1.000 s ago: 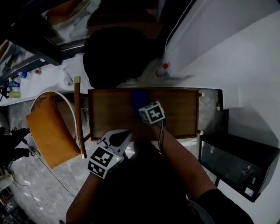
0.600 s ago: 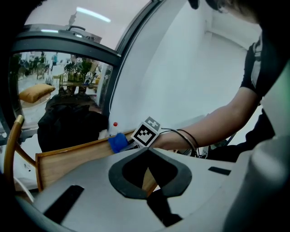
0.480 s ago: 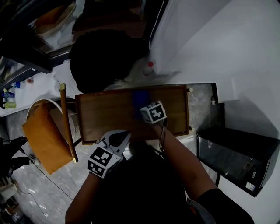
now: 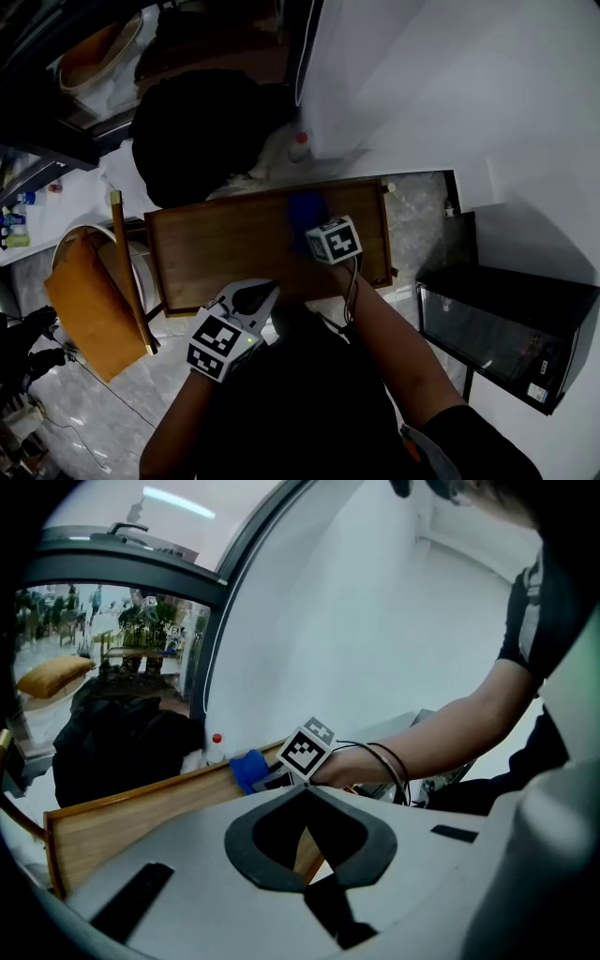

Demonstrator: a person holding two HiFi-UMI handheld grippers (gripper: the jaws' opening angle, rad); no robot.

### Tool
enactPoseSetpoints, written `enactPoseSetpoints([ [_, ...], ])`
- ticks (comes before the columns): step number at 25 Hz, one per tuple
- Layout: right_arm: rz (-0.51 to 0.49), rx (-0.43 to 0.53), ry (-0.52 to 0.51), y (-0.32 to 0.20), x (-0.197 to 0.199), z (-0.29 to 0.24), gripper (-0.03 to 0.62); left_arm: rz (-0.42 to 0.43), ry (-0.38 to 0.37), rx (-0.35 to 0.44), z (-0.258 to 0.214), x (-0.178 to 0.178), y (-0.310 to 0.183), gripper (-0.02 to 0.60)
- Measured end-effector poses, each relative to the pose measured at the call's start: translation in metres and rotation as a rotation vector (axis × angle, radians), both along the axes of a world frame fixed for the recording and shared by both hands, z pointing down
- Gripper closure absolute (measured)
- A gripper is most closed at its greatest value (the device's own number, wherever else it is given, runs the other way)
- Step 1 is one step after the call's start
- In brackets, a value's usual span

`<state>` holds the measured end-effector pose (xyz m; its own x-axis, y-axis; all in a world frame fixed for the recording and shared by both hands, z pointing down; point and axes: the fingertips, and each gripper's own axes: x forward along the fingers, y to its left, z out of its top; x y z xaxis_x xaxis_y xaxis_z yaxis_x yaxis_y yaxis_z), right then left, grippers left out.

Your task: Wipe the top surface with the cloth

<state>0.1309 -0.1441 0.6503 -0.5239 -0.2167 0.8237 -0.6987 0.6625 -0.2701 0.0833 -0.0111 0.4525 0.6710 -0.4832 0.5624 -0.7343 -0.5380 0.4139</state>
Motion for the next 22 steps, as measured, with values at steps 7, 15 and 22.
enactPoseSetpoints([
  [7, 0.049, 0.008, 0.004, -0.012, 0.032, -0.003, 0.513, 0.024, 0.0, -0.003, 0.002, 0.016, -0.004, 0.577],
  [15, 0.114, 0.017, 0.017, -0.028, 0.069, -0.005, 0.513, 0.048, 0.002, -0.002, 0.004, 0.033, -0.012, 0.577],
  [22, 0.156, 0.017, 0.033, -0.04, 0.099, -0.005, 0.513, 0.052, -0.003, -0.002, 0.003, 0.037, -0.019, 0.577],
])
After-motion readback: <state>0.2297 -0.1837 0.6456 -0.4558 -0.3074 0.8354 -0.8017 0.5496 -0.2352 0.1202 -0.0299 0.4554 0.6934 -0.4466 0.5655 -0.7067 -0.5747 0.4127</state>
